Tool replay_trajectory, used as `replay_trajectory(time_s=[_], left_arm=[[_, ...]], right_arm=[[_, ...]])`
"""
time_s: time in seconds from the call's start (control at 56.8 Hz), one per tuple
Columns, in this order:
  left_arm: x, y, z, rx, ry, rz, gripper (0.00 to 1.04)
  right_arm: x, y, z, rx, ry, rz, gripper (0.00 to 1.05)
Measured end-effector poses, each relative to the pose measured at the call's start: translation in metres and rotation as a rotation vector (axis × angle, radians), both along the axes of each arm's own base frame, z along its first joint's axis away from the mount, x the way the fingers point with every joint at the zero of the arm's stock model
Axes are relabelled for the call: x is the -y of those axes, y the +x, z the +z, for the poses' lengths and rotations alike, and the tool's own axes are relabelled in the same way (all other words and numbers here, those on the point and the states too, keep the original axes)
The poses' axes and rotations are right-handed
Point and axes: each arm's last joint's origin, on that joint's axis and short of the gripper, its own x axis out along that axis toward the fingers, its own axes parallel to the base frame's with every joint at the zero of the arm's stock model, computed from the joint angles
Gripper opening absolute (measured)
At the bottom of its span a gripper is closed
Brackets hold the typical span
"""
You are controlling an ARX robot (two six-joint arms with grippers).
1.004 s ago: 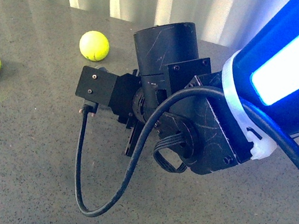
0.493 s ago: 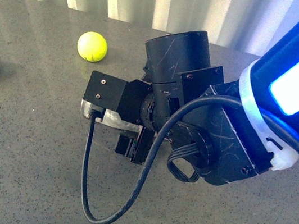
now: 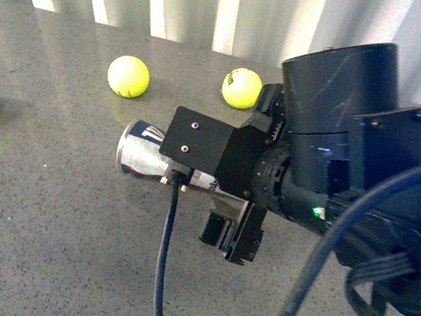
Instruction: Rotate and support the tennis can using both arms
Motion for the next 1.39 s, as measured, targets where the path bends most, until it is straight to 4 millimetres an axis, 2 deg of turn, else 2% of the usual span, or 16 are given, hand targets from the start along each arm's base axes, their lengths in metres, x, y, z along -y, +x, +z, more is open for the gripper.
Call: replay_trajectory(time_s=[0.141,0.335,0.493,0.581,0.652,0.758,0.916,1.004,1.145,1.181,1.233,1.322,1.392], left_arm=[[0.000,0.000,0.000,0.000,0.000,0.000,0.98],[0.000,0.000,0.000,0.000,0.000,0.000,0.98],[0.000,0.000,0.000,0.000,0.000,0.000,0.98],[0.000,0.000,0.000,0.000,0.000,0.000,0.98],[0.000,0.000,0.000,0.000,0.000,0.000,0.98],[0.000,0.000,0.000,0.000,0.000,0.000,0.98],[0.000,0.000,0.000,0.000,0.000,0.000,0.98],[0.000,0.000,0.000,0.000,0.000,0.001,0.98],[0.000,0.000,0.000,0.000,0.000,0.000,0.98],[0.000,0.000,0.000,0.000,0.000,0.000,0.98],[0.000,0.000,0.000,0.000,0.000,0.000,0.98],[0.000,0.000,0.000,0.000,0.000,0.000,0.98],[0.000,0.000,0.000,0.001,0.000,0.001,0.98]], right_arm=[[0.026,-0.009,0.021,0.029,0.073,-0.072,0.97],[0.077,-0.005,0.044,0.117,0.169,-0.290,0.97],[0.132,0.006,0.073,0.266,0.269,-0.648,0.97],[0.166,0.006,0.090,0.377,0.306,-0.856,0.97],[0.192,-0.001,0.108,0.487,0.337,-1.009,0.97],[0.217,-0.019,0.142,0.642,0.436,-1.119,0.97],[0.219,-0.064,0.193,0.866,0.648,-1.065,0.97],[0.208,-0.101,0.204,0.933,0.742,-1.002,0.97],[0.187,-0.140,0.204,0.895,0.829,-0.901,0.95],[0.180,-0.147,0.208,0.757,0.883,-0.789,0.89],[0.173,-0.159,0.208,0.625,0.933,-0.728,0.81],[0.161,-0.187,0.186,0.402,1.011,-0.745,0.65],[0.157,-0.204,0.164,0.336,1.016,-0.789,0.53]])
